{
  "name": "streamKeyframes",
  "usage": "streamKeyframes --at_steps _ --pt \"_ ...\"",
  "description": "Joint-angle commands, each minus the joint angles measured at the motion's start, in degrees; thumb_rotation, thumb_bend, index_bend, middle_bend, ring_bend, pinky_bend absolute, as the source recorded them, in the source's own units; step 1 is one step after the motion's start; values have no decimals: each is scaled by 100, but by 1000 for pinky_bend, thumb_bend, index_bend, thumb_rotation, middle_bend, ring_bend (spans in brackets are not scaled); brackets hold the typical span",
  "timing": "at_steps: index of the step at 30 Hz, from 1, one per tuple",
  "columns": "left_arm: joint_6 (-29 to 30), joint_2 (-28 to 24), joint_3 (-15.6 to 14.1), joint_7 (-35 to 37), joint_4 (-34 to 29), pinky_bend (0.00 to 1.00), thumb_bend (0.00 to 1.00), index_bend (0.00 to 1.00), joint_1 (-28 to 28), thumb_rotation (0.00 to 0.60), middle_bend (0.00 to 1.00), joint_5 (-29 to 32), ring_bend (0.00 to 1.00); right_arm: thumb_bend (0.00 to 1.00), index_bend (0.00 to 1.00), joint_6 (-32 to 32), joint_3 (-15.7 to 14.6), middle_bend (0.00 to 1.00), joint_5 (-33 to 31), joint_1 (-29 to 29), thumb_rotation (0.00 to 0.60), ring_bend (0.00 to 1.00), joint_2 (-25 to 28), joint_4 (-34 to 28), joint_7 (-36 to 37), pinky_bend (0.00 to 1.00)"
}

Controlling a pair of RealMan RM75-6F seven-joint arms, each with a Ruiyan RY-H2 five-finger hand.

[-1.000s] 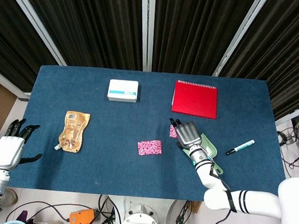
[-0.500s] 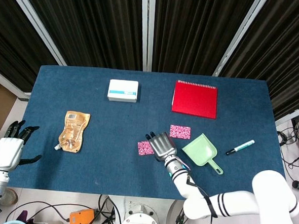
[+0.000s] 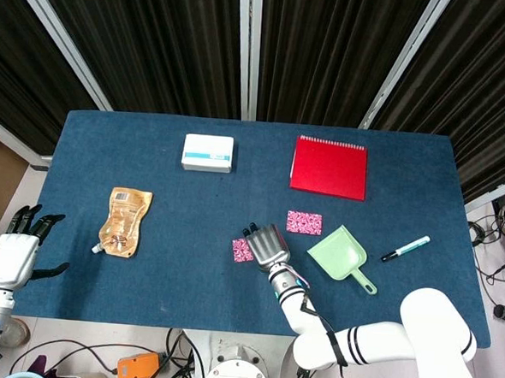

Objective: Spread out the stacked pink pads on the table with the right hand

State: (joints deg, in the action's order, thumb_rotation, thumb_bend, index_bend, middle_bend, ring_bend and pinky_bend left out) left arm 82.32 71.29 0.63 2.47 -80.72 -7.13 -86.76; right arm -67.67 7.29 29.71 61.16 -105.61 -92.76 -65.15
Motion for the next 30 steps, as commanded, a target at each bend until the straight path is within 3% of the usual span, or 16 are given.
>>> streamKeyframes --at_steps 1,30 --pt "-4 5 1 2 6 0 38 180 -3 600 227 0 23 428 316 -1 -6 281 15 -2 532 863 -15 23 1 1000" --pt "-12 34 -13 -8 51 0 38 180 18 600 227 10 22 461 442 -33 -29 305 279 -87 533 865 -274 277 -39 1000"
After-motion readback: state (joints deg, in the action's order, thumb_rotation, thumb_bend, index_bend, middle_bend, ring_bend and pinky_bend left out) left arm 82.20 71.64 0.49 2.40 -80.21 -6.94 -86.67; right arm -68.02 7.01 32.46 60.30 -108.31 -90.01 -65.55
